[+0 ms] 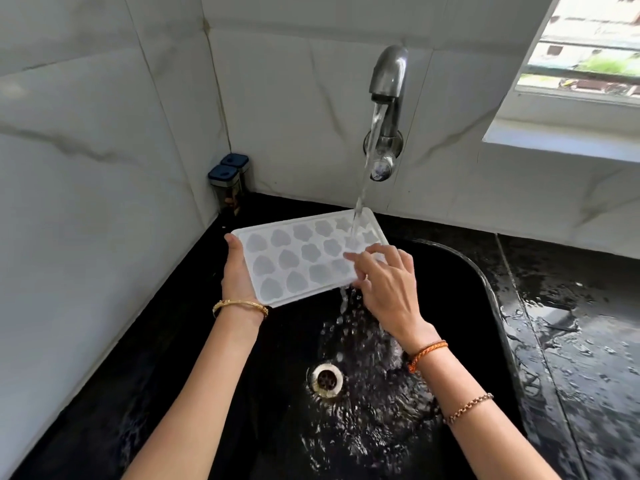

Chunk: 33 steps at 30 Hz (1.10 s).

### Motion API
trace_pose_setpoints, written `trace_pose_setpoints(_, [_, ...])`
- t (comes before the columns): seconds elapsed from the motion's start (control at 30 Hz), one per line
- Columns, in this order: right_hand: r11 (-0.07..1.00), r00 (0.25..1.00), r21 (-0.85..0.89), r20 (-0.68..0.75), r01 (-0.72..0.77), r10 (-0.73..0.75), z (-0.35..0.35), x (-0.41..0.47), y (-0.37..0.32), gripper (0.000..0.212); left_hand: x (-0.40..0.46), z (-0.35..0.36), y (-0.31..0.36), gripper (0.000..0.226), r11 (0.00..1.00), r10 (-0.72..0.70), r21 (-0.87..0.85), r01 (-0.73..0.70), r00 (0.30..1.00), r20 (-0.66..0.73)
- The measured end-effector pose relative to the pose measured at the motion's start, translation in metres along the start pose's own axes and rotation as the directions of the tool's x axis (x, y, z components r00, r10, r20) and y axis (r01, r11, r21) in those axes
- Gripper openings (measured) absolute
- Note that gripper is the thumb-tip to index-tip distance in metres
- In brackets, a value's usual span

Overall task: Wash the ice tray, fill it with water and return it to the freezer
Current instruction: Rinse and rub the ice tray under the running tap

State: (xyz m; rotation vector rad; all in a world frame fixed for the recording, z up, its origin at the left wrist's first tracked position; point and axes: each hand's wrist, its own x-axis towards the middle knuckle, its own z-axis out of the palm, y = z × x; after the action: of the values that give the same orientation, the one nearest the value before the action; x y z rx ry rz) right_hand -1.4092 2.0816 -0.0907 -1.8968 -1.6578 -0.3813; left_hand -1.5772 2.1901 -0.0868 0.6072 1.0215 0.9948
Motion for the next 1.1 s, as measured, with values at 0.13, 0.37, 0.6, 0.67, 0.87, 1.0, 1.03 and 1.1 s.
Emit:
trace_pose_setpoints(0.13, [0.994,0.991,0.009,0.084,0.107,-0.107,-0.002,-0.001,-0.007,0.023,-0.002,0.008,0.001,0.062,1.0,0.009,-0.013,-0.009,1.0,0.013])
trace_pose_setpoints(0.37, [0.997,0.967,0.064,0.249,0.039,-0.054,0.001,-0.004,0.0,0.017,-0.006,0.017,-0.006,0.066,0.999,-0.046,-0.001,0.046,0.999,0.01])
trace_pose_setpoints(0.6, [0.999,0.986,-0.023,0.16,-0.047,0.051,-0.005,-0.002,0.007,0.033,-0.007,0.015,-0.005,0.063,0.999,-0.038,0.016,0.037,0.998,0.053])
trace_pose_setpoints(0.67, [1.0,0.978,0.013,0.207,0.015,-0.018,-0.004,-0.003,0.007,0.023,-0.007,0.016,-0.003,0.065,0.999,-0.034,0.001,0.034,0.998,0.059])
trace_pose_setpoints(0.87, [0.997,0.994,0.023,0.073,-0.078,0.077,-0.006,-0.004,0.005,0.021,-0.008,0.016,-0.005,0.065,0.999,-0.04,0.008,0.039,0.998,0.056])
trace_pose_setpoints(1.0, [0.999,0.989,0.003,0.143,-0.041,0.04,-0.006,-0.003,0.005,0.016,-0.009,0.018,-0.006,0.066,0.999,-0.035,-0.006,0.035,0.999,0.037])
trace_pose_setpoints(1.03, [1.0,0.987,0.001,0.163,-0.006,0.006,-0.006,-0.002,0.004,0.013,-0.009,0.019,-0.005,0.066,0.999,-0.031,-0.01,0.031,0.999,0.04])
trace_pose_setpoints(1.1, [0.999,0.986,0.008,0.166,0.032,-0.033,-0.007,-0.003,0.0,0.008,-0.009,0.022,-0.003,0.068,0.999,-0.036,-0.017,0.037,0.999,0.04])
